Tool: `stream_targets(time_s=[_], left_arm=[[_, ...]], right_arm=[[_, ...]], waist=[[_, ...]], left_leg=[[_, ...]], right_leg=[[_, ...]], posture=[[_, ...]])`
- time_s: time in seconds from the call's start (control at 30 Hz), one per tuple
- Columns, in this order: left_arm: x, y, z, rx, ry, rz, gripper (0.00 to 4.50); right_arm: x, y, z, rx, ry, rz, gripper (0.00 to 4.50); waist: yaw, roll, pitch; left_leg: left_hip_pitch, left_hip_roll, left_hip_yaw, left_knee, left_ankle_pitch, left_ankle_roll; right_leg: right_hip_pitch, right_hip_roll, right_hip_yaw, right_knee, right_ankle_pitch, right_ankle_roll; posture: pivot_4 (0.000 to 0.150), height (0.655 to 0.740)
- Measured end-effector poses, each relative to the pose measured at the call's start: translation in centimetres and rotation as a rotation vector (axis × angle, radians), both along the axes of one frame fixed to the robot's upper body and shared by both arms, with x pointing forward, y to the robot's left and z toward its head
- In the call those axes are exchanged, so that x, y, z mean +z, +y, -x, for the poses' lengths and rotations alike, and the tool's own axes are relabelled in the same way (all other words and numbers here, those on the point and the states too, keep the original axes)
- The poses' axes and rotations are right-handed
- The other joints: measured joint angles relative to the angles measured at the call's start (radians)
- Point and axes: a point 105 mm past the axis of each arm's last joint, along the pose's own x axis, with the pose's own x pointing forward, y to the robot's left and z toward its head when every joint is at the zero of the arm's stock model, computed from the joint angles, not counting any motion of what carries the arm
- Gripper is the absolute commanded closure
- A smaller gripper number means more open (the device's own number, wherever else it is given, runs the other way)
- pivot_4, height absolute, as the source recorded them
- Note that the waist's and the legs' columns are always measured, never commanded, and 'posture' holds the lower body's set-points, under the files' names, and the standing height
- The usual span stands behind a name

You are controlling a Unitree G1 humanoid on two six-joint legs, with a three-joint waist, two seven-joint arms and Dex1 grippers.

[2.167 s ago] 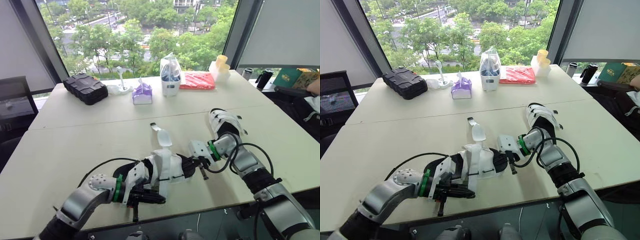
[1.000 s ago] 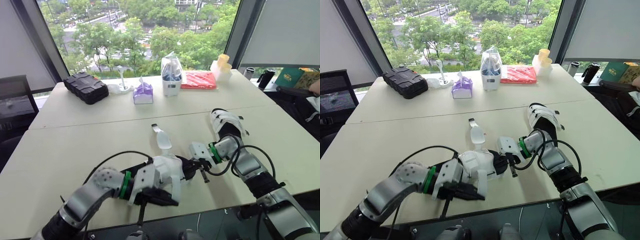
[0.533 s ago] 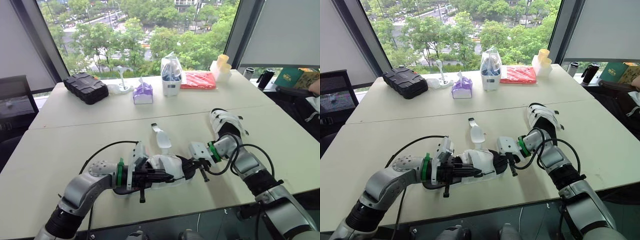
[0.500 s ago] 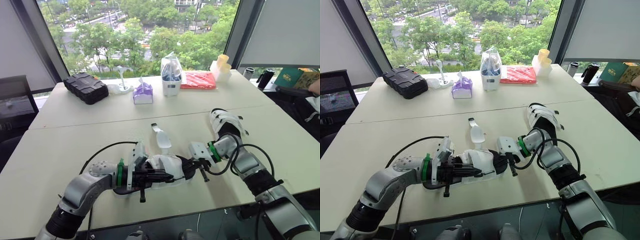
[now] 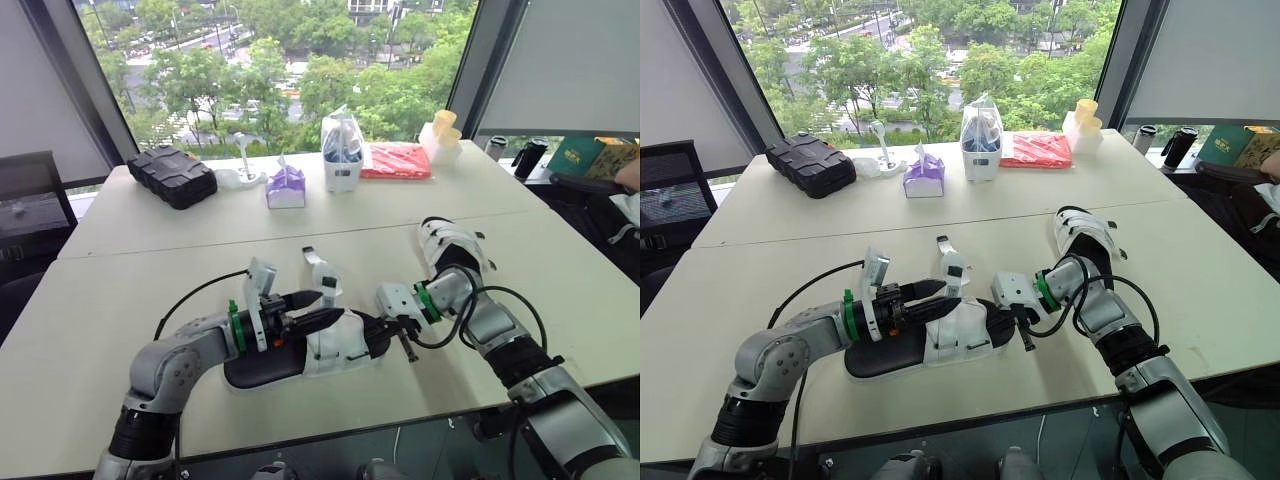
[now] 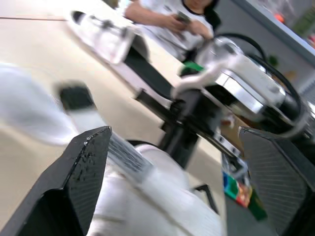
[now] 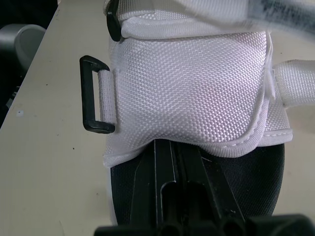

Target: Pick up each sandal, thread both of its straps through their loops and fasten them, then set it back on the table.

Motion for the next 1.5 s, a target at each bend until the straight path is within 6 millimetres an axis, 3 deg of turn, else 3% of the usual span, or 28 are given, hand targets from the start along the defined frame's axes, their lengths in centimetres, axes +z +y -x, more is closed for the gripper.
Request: stream_targets(time_s=[0.2,0.33,0.47,0.83,1.1,1.2,1.43,1.5], left_arm=[[-0.2,0.2,-0.7,0.035,0.009,-0.008,0.10],[0.4,1.2,-2.6,0.093,-0.062,-0.087,0.10],[0.3,0.5,-3.9,0.085,-0.116,-0.183,0.10],[-1.4,-0.7,-4.1,-0.019,-0.148,-0.292,0.10],[-1.3,-1.6,-3.8,-0.083,-0.165,-0.289,0.10],[-1.3,-1.9,-3.8,-0.093,-0.162,-0.281,0.94],[-1.2,-2.0,-3.8,-0.100,-0.165,-0.275,4.46],[-1.1,-1.9,-3.8,-0.096,-0.166,-0.273,4.46]], right_arm=[[0.0,0.0,-0.1,-0.001,0.001,0.000,4.50],[0.0,0.1,-0.2,0.002,0.001,0.000,4.50],[0.0,0.2,-0.3,0.006,-0.001,-0.001,4.50],[0.0,0.3,-0.3,0.009,-0.002,-0.005,4.50],[0.0,0.3,-0.3,0.009,-0.003,-0.005,4.50],[0.0,0.3,-0.3,0.008,-0.003,-0.005,4.50],[0.0,0.3,-0.3,0.008,-0.003,-0.005,4.50],[0.0,0.3,-0.3,0.008,-0.003,-0.005,4.50]], waist=[[0.000,0.000,0.000],[-0.002,0.000,0.000],[-0.001,0.000,0.000],[-0.005,0.000,0.000],[-0.004,0.000,0.000],[-0.004,0.000,0.000],[-0.004,0.000,0.000],[-0.004,0.000,0.000]], left_leg=[[0.000,0.000,0.000,0.000,0.000,0.000],[0.000,0.000,0.000,0.001,0.000,0.000],[0.000,0.000,0.000,0.001,0.000,0.000],[0.000,0.000,0.000,0.000,0.000,0.000],[0.000,0.000,0.000,0.000,0.000,0.000],[0.000,0.000,0.000,0.000,0.000,0.000],[0.000,0.000,0.000,0.000,0.000,0.000],[0.000,0.000,0.000,0.000,0.000,0.000]], right_leg=[[0.000,0.000,0.000,0.000,0.000,0.000],[0.000,0.001,0.000,0.001,0.000,-0.001],[0.000,0.001,0.000,0.001,0.000,-0.001],[-0.001,0.001,0.000,0.001,0.001,0.000],[-0.001,0.001,0.000,0.001,0.001,0.000],[-0.001,0.001,0.000,0.001,0.001,0.000],[-0.001,0.001,0.000,0.002,0.001,0.000],[-0.001,0.001,0.000,0.002,0.001,0.000]], posture=[[0.150,0.7400],[0.150,0.7400],[0.150,0.7400],[0.150,0.7400],[0.150,0.7400],[0.150,0.7400],[0.150,0.7400],[0.150,0.7400]])
